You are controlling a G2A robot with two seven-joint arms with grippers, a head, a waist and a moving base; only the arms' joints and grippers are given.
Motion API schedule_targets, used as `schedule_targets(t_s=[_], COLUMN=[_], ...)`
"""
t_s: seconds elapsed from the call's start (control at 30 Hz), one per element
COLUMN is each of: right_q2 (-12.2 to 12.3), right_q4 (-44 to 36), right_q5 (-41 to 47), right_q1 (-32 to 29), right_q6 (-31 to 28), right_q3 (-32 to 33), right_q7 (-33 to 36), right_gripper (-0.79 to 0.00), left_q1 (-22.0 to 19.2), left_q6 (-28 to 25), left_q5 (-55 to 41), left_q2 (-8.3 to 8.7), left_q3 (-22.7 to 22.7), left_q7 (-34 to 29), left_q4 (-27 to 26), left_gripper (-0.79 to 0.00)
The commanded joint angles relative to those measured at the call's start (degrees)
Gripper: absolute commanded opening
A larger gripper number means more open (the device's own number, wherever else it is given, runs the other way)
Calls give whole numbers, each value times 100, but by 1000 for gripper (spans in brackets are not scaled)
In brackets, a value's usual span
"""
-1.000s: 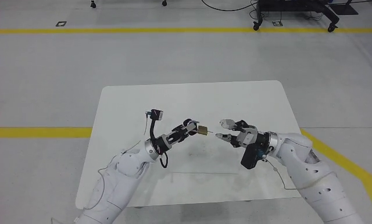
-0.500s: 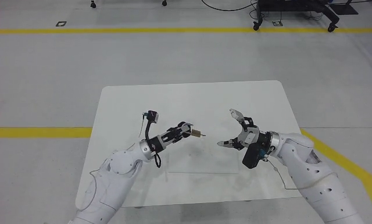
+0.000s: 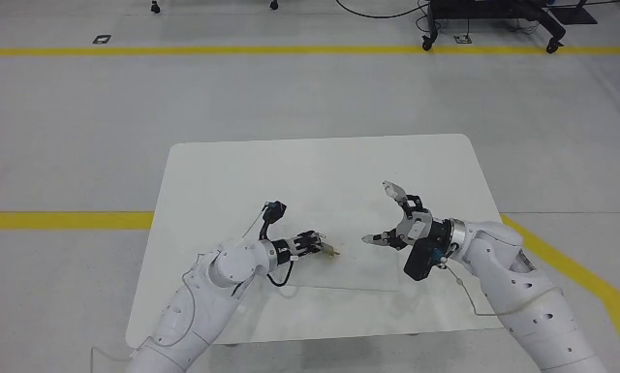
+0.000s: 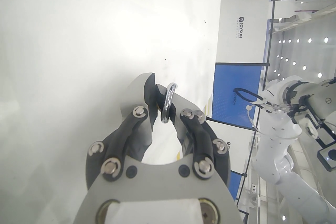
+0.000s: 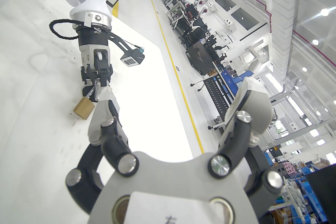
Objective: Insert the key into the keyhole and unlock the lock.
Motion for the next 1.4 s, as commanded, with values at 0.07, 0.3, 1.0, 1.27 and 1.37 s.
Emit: schedule_targets(t_s=[0.07,0.3,1.0,1.27,1.37], right_q2=[0,0,-17,5,-24], right_q4=[0,0,250,705,879], right_q5=[0,0,1567,3499,4194], right_q1=[0,0,-71,-187,-217], right_q6=[0,0,-920,-1617,-1637], right_q3=[0,0,361,1027,1137], right_q7=[0,0,632,1443,1656], right_gripper=[0,0,0,0,0], left_q1=[-27,326,2076,1960,1960], left_q6=[-50,-334,-2711,-2158,-2158], left_q5=[-83,-468,954,1741,1741], left_q2=[-15,138,633,608,608], left_q3=[-7,-521,-2738,-2829,-2829], left_q7=[-11,-442,1929,2980,2980], left_q4=[-5,-703,-2647,-2279,-2279], left_gripper=[0,0,0,0,0])
